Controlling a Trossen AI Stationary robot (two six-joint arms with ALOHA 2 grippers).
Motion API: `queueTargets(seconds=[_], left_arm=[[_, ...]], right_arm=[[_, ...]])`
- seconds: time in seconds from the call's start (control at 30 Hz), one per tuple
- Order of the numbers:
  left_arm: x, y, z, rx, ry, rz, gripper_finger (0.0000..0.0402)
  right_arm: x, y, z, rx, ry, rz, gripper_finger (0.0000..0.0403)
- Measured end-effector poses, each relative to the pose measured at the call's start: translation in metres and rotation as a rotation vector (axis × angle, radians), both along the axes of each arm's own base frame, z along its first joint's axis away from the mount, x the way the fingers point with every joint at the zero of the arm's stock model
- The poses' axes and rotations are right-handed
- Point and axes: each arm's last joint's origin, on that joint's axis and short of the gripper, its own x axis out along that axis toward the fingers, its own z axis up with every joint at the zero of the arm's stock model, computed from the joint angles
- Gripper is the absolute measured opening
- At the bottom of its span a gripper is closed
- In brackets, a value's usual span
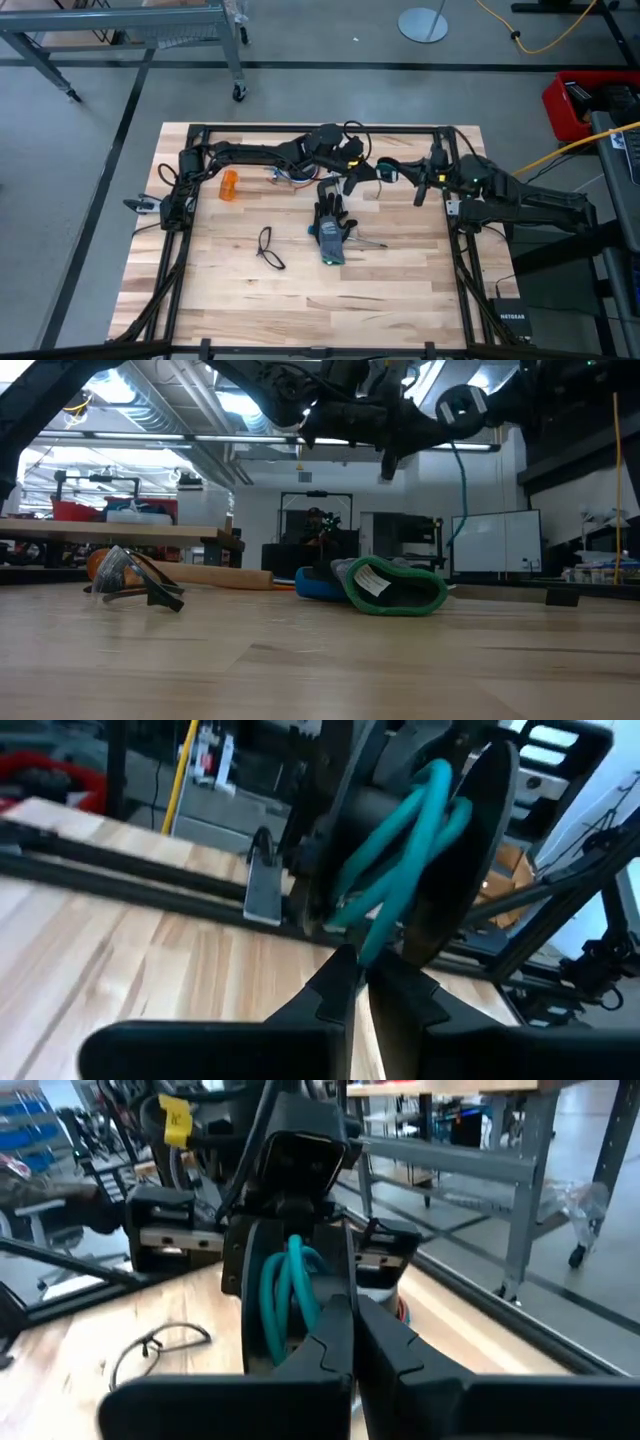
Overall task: Coil cords
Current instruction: Coil the green wire on the black spool
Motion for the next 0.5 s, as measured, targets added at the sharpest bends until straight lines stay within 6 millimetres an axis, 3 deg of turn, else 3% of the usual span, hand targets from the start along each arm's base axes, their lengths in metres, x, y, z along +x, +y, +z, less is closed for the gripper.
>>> queueTargets(seconds=[0.5], left_arm=[[0.002,-0.010,-0.002,0.044,-0.003,-0.015,0.0075]], right_arm=[[0.000,0.000,0.019,-0.091,-0.164,-0.002,0.0001]])
